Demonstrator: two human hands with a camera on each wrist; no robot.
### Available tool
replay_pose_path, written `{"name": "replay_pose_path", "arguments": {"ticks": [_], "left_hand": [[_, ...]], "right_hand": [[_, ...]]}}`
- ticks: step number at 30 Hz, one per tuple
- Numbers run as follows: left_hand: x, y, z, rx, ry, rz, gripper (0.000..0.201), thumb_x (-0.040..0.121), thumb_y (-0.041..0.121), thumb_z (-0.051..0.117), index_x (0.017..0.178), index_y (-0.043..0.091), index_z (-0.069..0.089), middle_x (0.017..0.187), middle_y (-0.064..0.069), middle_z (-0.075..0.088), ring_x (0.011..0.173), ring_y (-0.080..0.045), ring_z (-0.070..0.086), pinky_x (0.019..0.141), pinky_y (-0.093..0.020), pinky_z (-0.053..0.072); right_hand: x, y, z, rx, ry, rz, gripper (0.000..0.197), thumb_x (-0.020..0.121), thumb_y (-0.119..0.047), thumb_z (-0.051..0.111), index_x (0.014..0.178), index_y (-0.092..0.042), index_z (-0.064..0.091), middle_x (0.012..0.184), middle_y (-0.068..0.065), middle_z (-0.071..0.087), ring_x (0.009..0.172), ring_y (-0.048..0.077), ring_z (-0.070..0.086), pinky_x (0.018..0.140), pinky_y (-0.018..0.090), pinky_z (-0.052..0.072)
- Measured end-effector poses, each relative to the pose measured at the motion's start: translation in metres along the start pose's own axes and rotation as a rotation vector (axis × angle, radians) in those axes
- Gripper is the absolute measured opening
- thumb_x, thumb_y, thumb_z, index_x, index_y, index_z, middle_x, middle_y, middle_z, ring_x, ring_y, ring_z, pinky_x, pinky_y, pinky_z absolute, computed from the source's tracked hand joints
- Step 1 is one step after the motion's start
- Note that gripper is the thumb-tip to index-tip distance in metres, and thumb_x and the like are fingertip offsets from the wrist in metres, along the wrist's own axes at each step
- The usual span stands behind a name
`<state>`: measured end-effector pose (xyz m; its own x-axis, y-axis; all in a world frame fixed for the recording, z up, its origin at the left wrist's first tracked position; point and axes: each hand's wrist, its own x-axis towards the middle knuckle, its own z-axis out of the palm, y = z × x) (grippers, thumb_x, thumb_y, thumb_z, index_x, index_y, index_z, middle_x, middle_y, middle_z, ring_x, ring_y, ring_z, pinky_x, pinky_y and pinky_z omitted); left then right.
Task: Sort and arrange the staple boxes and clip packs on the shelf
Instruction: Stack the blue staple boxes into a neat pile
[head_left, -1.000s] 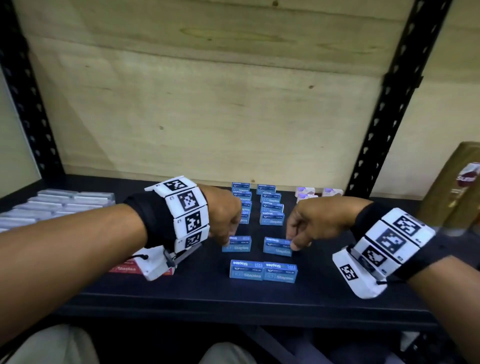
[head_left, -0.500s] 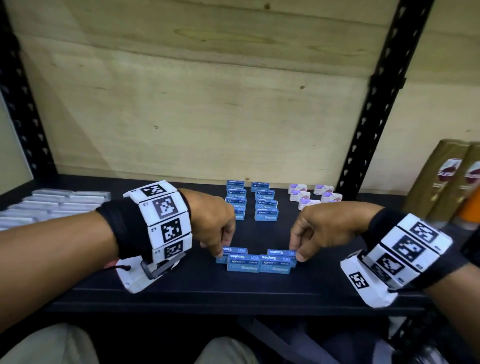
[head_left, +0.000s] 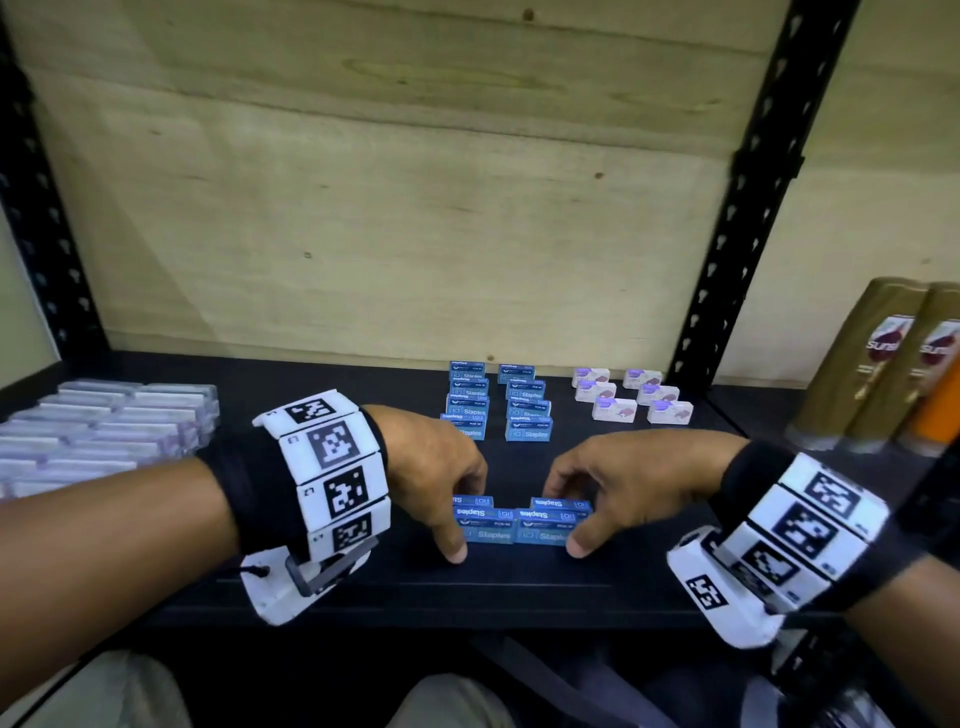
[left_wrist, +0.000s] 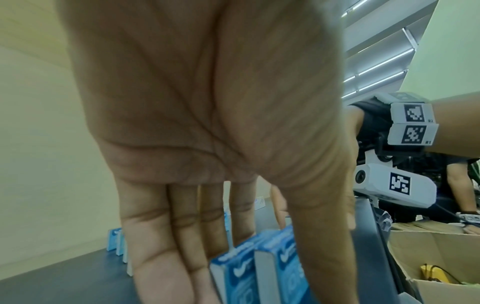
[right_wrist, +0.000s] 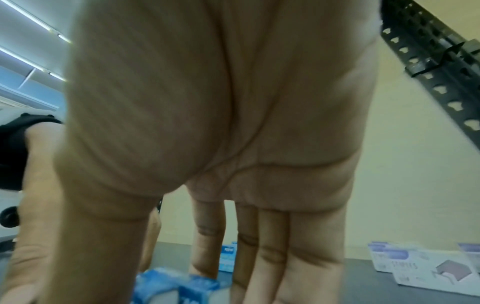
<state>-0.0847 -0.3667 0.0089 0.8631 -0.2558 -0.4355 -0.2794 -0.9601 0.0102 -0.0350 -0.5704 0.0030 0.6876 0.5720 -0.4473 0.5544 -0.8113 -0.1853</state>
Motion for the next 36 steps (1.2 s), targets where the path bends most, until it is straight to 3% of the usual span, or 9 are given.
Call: {"name": "replay_pose_path", "arguments": {"ticks": [3,7,15,26,33,36], "left_hand": [[0.001,0.005,0.003,0.025,0.033,-0.002,0.051,0.079,0.054,0.072,0.122,0.029,0.058,0.097,0.013,0.057,0.093,-0.013,0.057,0.078,-0.027,0.047],[0.002,0.008,0.003,0.04,0.051,0.006,0.048,0.083,0.054,0.067,0.123,0.029,0.059,0.115,0.009,0.06,0.101,-0.014,0.058,0.089,-0.033,0.05],[0.005,0.01,0.003,0.022,0.053,0.031,0.048,0.086,0.053,0.065,0.127,0.03,0.057,0.118,0.009,0.059,0.104,-0.013,0.057,0.091,-0.033,0.05],[0.01,0.011,0.006,-0.012,0.098,0.049,0.043,0.085,0.055,0.065,0.119,0.03,0.059,0.1,0.013,0.058,0.093,-0.012,0.059,0.085,-0.033,0.052],[0.01,0.01,0.006,-0.016,0.084,0.053,0.044,0.086,0.054,0.064,0.121,0.03,0.059,0.107,0.01,0.061,0.095,-0.012,0.059,0.087,-0.035,0.053],[0.01,0.007,0.004,-0.04,0.074,0.055,0.047,0.083,0.058,0.066,0.121,0.032,0.059,0.109,0.012,0.063,0.097,-0.01,0.059,0.088,-0.033,0.052]], "right_hand": [[0.004,-0.004,0.006,-0.048,0.032,-0.015,0.043,0.076,-0.05,0.078,0.113,-0.037,0.061,0.101,-0.011,0.071,0.091,0.01,0.067,0.09,0.035,0.054],[0.005,-0.009,0.007,-0.094,0.054,-0.027,0.038,0.079,-0.049,0.076,0.112,-0.038,0.06,0.101,-0.01,0.07,0.091,0.008,0.064,0.09,0.036,0.053],[0.003,-0.016,0.007,-0.124,0.083,-0.041,0.041,0.083,-0.045,0.074,0.121,-0.035,0.059,0.107,-0.013,0.065,0.094,0.008,0.06,0.087,0.03,0.051],[0.003,-0.02,0.006,-0.149,0.083,-0.06,0.04,0.086,-0.043,0.072,0.121,-0.032,0.058,0.105,-0.012,0.062,0.082,0.004,0.053,0.072,0.024,0.043],[0.005,-0.021,0.005,-0.146,0.06,-0.054,0.04,0.085,-0.043,0.072,0.121,-0.033,0.058,0.109,-0.012,0.063,0.092,0.008,0.057,0.079,0.026,0.047],[0.006,-0.018,0.002,-0.091,0.038,-0.043,0.039,0.082,-0.048,0.073,0.116,-0.035,0.06,0.104,-0.012,0.067,0.093,0.01,0.063,0.088,0.032,0.052]]}}
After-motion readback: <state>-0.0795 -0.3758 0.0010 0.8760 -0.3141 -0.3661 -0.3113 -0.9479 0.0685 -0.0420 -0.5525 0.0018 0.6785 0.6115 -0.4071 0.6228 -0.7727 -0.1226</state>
